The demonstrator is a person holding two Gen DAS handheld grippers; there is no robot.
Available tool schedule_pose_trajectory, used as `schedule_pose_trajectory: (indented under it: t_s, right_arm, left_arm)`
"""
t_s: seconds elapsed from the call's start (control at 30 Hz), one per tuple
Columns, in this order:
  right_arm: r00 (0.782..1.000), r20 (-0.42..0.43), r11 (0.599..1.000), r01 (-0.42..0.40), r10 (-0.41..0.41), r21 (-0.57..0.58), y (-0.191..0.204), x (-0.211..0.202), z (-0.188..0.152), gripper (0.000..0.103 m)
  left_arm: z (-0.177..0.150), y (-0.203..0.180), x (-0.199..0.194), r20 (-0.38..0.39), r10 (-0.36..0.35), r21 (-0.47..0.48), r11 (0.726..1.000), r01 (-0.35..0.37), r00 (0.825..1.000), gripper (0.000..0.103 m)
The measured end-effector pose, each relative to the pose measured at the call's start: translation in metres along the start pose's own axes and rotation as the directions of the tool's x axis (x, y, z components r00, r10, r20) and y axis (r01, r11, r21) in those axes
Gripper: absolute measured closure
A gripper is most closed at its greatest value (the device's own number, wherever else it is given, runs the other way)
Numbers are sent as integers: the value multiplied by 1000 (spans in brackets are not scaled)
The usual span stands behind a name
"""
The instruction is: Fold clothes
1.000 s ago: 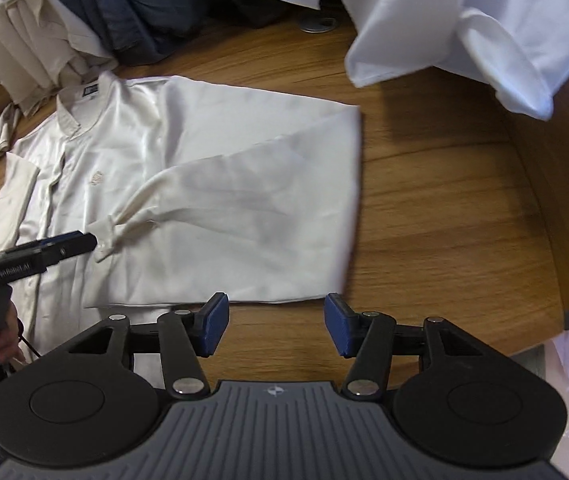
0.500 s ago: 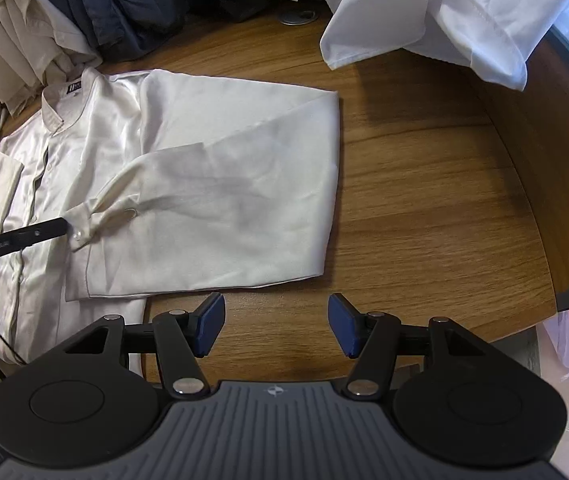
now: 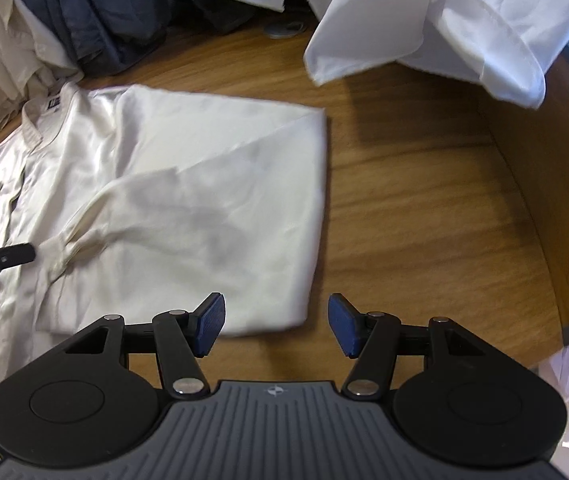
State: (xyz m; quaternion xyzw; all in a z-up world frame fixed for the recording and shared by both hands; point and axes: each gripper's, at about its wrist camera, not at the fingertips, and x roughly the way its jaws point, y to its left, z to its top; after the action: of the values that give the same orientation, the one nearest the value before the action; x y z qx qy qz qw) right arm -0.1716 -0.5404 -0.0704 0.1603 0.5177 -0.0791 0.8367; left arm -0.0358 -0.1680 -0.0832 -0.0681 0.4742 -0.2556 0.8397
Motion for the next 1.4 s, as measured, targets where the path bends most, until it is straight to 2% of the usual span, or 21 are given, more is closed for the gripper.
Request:
schedule_pose_trajectory:
  t_s: [0.17, 0.23, 0.33, 0.37, 0.4, 0.43, 0.63, 0.73, 0.8, 0.83, 0.87, 0.9, 0.97, 1.17, 1.23, 1.3, 1.4]
  right_arm:
    - [999, 35, 1000, -10, 10, 26, -15, 24, 26, 40]
    - [1000, 24, 999, -17, 16, 41, -22, 37, 34, 44]
    - [999, 41, 999, -18, 16, 39, -25, 45, 43, 59]
    - [999, 38, 999, -22, 20, 42, -26, 47, 45, 73]
    - [999, 33, 998, -29, 27, 47, -26, 49, 48, 95]
    - [999, 24, 998, -31, 30, 46, -26, 52, 49, 101]
    - [996, 76, 999, 51, -51, 0, -23, 45, 56, 101]
    - [999, 48, 1000, 14, -14, 12, -27, 48, 63, 101]
    - [1000, 24, 1000, 10, -10, -4, -24, 50, 64, 97]
    - [1000, 19, 1000, 15, -15, -18, -21, 50, 64, 92]
    - [1000, 22, 999, 23, -22, -25, -19, 50, 63, 73]
    - [999, 35, 999, 29, -28, -33, -17, 48, 62, 60]
    - [998, 50, 998, 43, -41, -49, -13, 44, 59, 57]
    - [997, 62, 998, 51, -48, -49, -17, 42, 65, 58]
    - [998, 52, 999, 26, -25, -22, -24, 42, 66, 58]
    - [999, 42, 1000, 0, 0, -3, -31, 39, 63, 58]
    - [999, 41, 1000, 0, 0, 6, -32, 36, 54, 58]
  left_arm:
    - [2, 5, -17, 29, 17, -24, 1000, -16, 999, 69]
    - [-2, 7, -25, 28, 32, -37, 999, -31, 999, 69]
    - [-12, 12, -40, 32, 63, -68, 996, -61, 997, 69]
    - [-16, 14, -44, 32, 74, -82, 994, -71, 997, 69]
    - [-20, 17, -48, 29, 85, -95, 992, -82, 996, 69]
    - [-24, 20, -51, 24, 100, -105, 990, -97, 995, 69]
    - [-40, 40, -61, -3, 182, -149, 972, -181, 983, 69]
    - [-38, 48, -59, -6, 207, -148, 967, -206, 978, 68]
    - [-34, 53, -56, -3, 219, -146, 965, -217, 976, 68]
    - [-31, 55, -54, 2, 224, -144, 965, -221, 975, 68]
    - [-27, 57, -52, 6, 229, -142, 964, -225, 973, 68]
    - [-24, 58, -51, 9, 230, -139, 964, -227, 973, 68]
    - [-17, 58, -48, 18, 238, -142, 962, -233, 971, 68]
    - [1, 47, -46, 32, 188, -108, 977, -184, 982, 67]
    - [10, 39, -45, 30, 153, -88, 985, -150, 988, 66]
    - [20, 30, -44, 28, 115, -59, 992, -113, 993, 60]
    - [31, 14, -34, 7, 49, 11, 999, -49, 999, 56]
